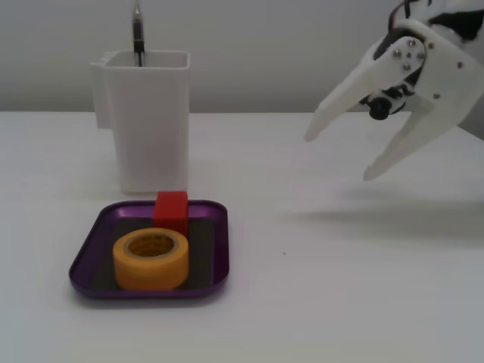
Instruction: Pick up the red cube and place it in the box.
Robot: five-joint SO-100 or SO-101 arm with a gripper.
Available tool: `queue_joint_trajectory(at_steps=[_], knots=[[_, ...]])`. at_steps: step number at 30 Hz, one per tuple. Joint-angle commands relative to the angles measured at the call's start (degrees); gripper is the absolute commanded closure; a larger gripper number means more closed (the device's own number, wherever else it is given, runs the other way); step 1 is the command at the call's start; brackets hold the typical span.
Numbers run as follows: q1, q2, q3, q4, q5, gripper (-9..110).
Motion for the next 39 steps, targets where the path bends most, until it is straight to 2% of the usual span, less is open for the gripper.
queue_joint_trajectory(at_steps=[1,10,16,19,22,27,39], knots=[[0.62,11.34,5.54,-0.79,-0.09,78],[0.7,34.98,19.07,3.16,-0.18,78],[0.44,33.13,20.21,5.1,-0.18,79],[0.53,33.13,20.3,5.19,0.09,88],[0.26,33.13,21.45,4.92,0.0,103],[0.09,33.13,21.53,5.1,0.62,99],[0.62,33.13,21.62,4.39,0.26,99]])
